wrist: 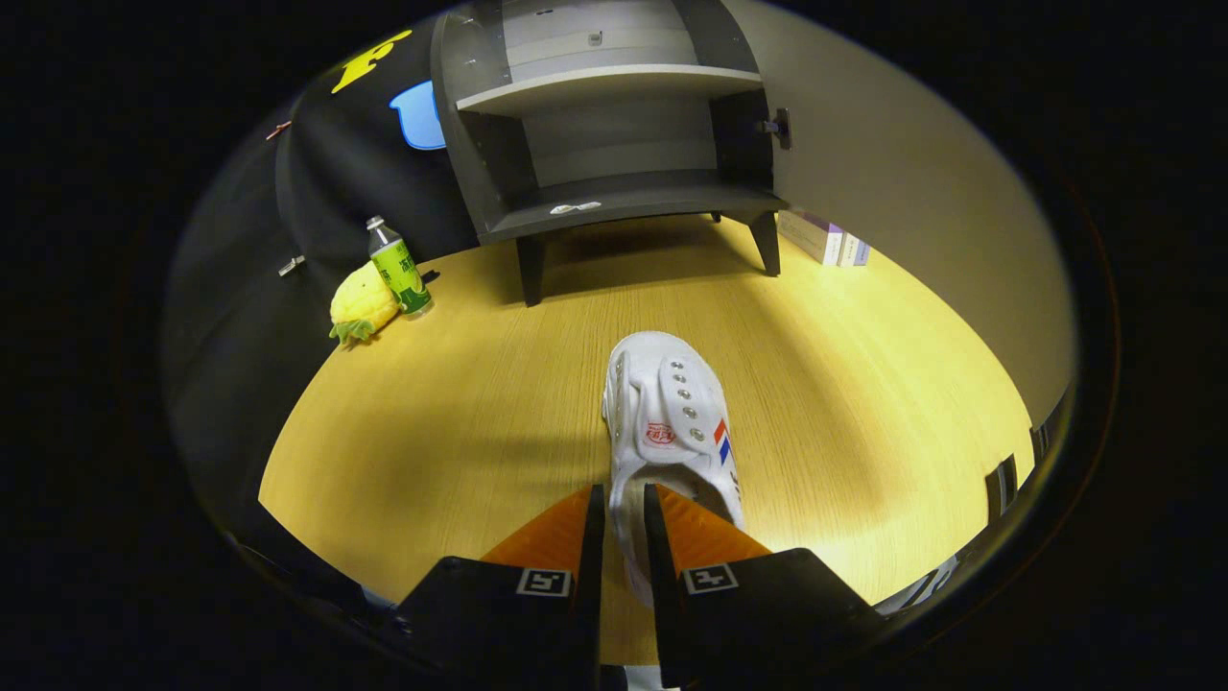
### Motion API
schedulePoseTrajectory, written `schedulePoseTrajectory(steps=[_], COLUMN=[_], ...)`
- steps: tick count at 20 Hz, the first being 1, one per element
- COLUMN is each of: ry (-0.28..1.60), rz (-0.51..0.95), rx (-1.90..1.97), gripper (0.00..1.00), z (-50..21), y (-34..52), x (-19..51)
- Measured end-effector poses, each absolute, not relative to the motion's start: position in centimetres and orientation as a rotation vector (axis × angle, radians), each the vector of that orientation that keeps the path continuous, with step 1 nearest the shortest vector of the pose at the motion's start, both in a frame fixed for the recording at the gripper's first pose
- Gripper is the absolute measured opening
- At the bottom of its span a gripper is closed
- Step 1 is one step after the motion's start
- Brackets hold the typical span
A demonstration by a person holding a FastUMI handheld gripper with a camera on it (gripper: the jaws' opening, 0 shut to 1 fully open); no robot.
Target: Open the shoe cabinet door, grab the shoes and put them into the shoe cabinet, then close the shoe cabinet door.
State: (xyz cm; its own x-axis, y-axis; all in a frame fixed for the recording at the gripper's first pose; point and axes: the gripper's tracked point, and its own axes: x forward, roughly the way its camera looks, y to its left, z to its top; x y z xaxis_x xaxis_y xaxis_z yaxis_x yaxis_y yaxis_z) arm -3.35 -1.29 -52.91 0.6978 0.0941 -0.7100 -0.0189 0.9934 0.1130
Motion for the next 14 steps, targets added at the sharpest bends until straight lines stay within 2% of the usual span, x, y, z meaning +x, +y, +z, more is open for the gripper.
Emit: schedulePoseTrajectory(steps=[14], ry=[0.722], rz=[0.057], rx=[0.064], gripper=[0.28], z=[-55.7], y=[-0.5], x=[0.9])
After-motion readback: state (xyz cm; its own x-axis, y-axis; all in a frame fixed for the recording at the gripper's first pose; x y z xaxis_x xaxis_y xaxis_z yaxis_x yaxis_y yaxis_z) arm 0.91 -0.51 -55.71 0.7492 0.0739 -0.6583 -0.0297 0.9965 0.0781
